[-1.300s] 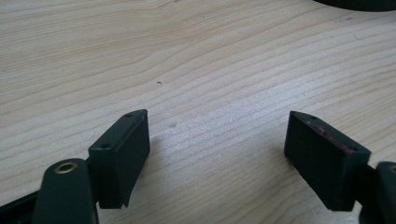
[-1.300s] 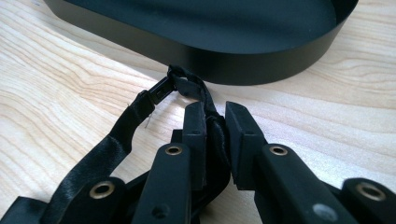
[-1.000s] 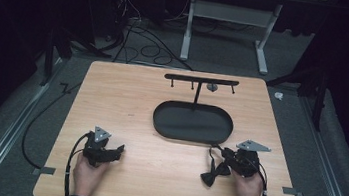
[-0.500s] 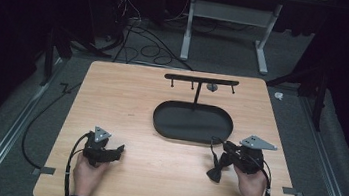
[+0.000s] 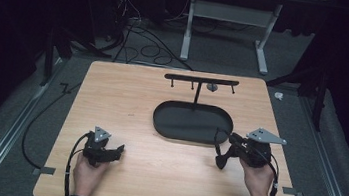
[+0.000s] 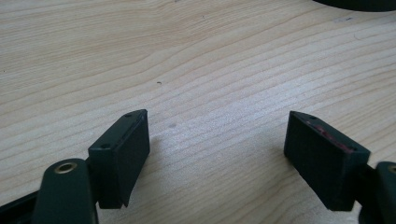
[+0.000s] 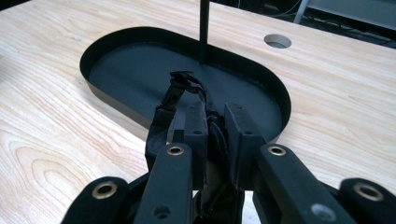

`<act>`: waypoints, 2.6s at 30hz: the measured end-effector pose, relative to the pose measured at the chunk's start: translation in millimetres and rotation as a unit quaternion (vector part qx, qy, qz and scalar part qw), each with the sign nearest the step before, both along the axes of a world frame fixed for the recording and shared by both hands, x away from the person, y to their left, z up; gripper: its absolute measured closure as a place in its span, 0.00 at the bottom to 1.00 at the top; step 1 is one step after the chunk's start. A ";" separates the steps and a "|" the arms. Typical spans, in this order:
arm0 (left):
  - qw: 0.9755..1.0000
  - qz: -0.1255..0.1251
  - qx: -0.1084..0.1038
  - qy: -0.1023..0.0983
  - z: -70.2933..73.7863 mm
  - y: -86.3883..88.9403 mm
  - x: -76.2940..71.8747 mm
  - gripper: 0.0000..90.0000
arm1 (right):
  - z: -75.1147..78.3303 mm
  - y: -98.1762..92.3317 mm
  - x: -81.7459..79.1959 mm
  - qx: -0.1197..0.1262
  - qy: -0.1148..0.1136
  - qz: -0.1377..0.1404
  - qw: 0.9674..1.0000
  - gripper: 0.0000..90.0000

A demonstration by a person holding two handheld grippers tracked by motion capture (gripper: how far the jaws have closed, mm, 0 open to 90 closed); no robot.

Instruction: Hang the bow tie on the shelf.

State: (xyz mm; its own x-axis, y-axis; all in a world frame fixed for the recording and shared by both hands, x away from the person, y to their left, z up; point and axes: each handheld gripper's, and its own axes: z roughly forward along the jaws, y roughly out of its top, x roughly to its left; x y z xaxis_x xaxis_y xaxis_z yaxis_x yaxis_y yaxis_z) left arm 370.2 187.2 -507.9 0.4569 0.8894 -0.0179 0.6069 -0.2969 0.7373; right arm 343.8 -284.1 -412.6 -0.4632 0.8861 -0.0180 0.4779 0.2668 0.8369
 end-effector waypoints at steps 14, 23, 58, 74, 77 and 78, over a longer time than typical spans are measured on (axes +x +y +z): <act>1.000 0.000 0.000 0.000 0.0 0.0 0.0 0.25 | 15.8 -1.8 18.3 -0.001 0.002 0.001 1.000 0.91; 1.000 0.000 0.000 0.000 0.0 0.0 0.0 0.25 | 23.1 -6.0 27.3 0.011 -0.001 -0.006 1.000 0.91; 1.000 0.000 -0.001 0.000 -0.1 0.0 0.1 0.25 | 52.0 -15.6 68.0 0.040 -0.013 -0.030 0.999 0.91; 1.000 0.000 -0.002 0.000 -0.1 0.2 0.1 0.25 | 66.9 -14.4 81.7 0.043 -0.024 -0.040 0.998 0.91; 1.000 0.000 -0.003 0.000 -0.1 0.2 0.1 0.25 | 67.2 -14.0 84.7 0.041 -0.023 -0.044 0.998 0.90; 1.000 0.000 -0.002 0.000 0.0 0.3 0.1 0.25 | 67.0 -14.1 87.9 0.040 -0.021 -0.048 0.998 0.90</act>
State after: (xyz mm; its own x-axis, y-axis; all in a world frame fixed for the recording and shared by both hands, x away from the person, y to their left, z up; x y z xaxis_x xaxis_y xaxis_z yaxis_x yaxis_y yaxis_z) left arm 370.3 187.5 -507.9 0.4567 0.8893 -0.0226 0.6076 -0.2932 0.7381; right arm 431.7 -298.2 -345.5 -0.3761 0.9259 0.0364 0.4622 0.1534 0.8734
